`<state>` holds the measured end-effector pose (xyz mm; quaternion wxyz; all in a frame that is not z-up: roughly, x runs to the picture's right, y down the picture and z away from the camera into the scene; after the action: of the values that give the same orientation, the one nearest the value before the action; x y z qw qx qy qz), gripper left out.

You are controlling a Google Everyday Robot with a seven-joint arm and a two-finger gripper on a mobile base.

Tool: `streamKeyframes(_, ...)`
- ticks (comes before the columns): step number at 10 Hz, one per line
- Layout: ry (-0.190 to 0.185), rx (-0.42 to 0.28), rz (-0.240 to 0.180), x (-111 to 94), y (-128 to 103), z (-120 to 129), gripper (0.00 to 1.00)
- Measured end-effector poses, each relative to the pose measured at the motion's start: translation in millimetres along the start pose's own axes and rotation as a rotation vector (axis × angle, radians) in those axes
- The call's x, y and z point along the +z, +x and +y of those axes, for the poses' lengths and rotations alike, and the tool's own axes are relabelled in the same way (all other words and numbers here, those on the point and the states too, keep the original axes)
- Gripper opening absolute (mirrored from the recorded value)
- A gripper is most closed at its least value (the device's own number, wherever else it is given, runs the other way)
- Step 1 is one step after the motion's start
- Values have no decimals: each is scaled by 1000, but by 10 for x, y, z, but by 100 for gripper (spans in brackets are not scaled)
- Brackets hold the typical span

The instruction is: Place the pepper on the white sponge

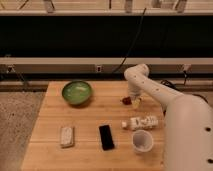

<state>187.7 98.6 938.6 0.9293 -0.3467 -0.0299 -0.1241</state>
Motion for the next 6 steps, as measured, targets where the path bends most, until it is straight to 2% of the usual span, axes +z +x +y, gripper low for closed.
streamKeyframes(1,-3,0,-1,6,-1,10,22)
streamKeyframes(3,-5,-2,-1,14,-4,24,15)
streamKeyframes(4,-6,-7,-1,-11,-32,63,4)
streamKeyframes(6,3,-9,10,-100,-41,97,0)
